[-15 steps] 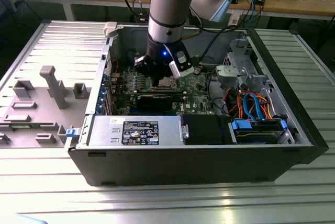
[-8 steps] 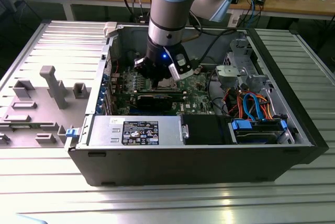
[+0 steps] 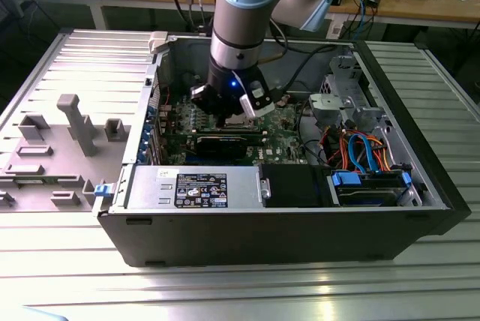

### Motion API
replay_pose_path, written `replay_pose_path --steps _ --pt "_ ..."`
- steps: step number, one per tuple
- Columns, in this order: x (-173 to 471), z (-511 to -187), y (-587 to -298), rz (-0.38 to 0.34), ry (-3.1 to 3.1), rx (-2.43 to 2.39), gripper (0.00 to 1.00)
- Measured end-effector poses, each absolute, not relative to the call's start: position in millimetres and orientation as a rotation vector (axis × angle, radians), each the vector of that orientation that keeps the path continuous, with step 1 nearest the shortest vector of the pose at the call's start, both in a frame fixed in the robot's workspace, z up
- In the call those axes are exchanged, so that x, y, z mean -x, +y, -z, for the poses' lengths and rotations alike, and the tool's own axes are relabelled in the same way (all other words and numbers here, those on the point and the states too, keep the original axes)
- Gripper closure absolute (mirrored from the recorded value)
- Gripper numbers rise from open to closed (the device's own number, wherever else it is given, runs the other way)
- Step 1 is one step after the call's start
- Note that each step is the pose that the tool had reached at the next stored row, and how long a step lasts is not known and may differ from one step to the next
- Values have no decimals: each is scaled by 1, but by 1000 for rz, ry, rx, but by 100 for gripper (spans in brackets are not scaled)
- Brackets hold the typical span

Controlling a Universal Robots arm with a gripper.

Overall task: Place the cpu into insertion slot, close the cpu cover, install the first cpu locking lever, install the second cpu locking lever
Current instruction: 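Install the second cpu locking lever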

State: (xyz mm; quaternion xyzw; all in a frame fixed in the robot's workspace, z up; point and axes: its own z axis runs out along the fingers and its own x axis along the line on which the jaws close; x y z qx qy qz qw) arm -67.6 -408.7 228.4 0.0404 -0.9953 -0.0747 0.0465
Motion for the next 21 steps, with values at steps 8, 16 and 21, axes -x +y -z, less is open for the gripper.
replay_pose_path --steps 8,16,21 --pt "69 -225 -412 255 -3036 -125 89" --pt "69 -225 -412 260 -3036 -125 89" --pt "71 -222 -412 269 -3035 -126 89"
